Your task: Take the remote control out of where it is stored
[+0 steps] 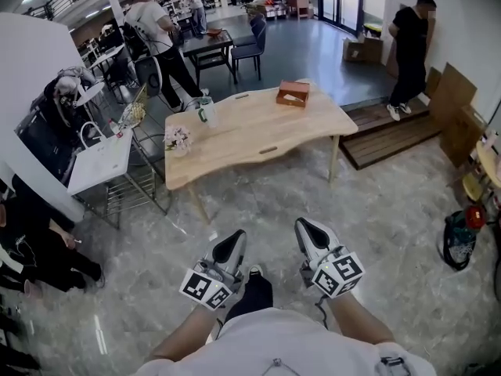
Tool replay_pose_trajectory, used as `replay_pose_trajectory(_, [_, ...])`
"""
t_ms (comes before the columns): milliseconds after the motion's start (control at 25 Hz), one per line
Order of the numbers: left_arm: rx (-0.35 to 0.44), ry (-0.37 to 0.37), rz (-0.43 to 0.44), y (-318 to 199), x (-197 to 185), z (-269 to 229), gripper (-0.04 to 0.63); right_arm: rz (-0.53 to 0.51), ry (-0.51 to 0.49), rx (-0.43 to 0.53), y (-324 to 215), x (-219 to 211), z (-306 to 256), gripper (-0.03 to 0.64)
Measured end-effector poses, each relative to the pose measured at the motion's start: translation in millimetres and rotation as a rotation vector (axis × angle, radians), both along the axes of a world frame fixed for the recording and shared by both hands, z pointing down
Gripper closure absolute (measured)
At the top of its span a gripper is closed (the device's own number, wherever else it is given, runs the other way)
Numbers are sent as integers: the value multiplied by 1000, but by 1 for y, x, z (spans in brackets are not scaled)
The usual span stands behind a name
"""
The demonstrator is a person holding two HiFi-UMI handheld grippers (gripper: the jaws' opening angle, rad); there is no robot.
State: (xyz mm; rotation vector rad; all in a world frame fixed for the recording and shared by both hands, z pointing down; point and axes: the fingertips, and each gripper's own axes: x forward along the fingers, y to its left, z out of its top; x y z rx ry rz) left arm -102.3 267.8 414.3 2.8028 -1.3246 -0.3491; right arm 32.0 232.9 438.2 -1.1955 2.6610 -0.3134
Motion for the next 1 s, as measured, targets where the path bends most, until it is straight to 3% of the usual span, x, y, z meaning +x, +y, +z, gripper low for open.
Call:
replay_pose_trajectory(400, [15,20,52,-107,-12,3,594,23,10,-38,-84,-27,15,589])
replay_pose_trajectory(1000, [-56,31,95,-236,-41,17,594,80,5,-113,-208,-48,26,589])
